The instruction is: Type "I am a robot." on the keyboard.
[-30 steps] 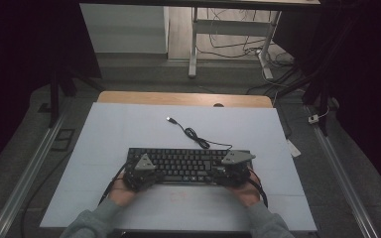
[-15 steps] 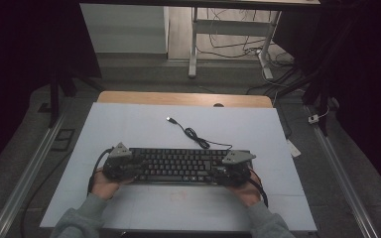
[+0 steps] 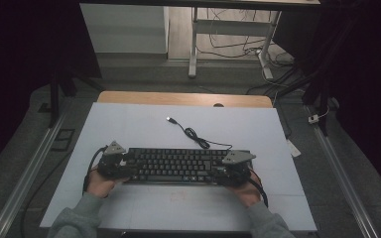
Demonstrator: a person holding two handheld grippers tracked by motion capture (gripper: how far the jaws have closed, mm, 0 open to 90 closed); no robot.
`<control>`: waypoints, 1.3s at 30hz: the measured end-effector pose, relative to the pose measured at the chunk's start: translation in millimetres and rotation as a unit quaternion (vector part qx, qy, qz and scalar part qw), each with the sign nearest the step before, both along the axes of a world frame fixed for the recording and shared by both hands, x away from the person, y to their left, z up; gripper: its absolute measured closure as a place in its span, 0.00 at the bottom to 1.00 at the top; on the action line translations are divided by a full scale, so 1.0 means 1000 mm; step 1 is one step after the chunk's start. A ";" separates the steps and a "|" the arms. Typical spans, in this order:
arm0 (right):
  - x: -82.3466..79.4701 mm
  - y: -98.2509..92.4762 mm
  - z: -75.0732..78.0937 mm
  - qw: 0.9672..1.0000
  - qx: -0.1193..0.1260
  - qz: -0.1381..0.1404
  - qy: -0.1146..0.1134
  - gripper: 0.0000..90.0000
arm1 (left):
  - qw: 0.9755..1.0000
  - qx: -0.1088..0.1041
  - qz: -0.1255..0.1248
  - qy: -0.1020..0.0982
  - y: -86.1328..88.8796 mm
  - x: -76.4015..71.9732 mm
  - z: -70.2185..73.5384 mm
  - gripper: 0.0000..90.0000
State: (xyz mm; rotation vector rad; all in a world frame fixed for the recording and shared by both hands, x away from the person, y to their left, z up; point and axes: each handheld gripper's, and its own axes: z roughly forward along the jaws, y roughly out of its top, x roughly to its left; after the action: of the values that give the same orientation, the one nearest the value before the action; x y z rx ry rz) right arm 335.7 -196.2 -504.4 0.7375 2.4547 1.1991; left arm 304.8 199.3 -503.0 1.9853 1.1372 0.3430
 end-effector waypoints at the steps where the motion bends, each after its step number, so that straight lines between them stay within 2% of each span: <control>1: 0.000 0.000 0.000 1.000 -0.001 0.000 0.000 0.50 | 1.000 0.001 0.000 0.001 0.000 0.000 0.000 0.48; 24: 0.000 0.001 -0.001 1.000 -0.007 0.000 0.001 0.51 | 1.000 0.010 -0.002 0.000 -0.004 0.004 -0.002 0.47; 33: 0.001 0.001 -0.002 1.000 -0.009 0.000 0.003 0.51 | 1.000 0.016 -0.013 -0.002 -0.016 0.013 -0.002 0.48; 39: 0.001 0.002 -0.003 1.000 -0.008 0.001 0.003 0.51 | 0.999 0.026 -0.028 -0.012 -0.027 0.018 0.000 0.55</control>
State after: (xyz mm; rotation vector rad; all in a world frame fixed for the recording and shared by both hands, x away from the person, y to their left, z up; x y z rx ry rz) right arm 336.5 -194.3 -507.0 0.7367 2.4677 1.1771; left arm 322.3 172.8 -503.2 2.0495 1.0658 0.3689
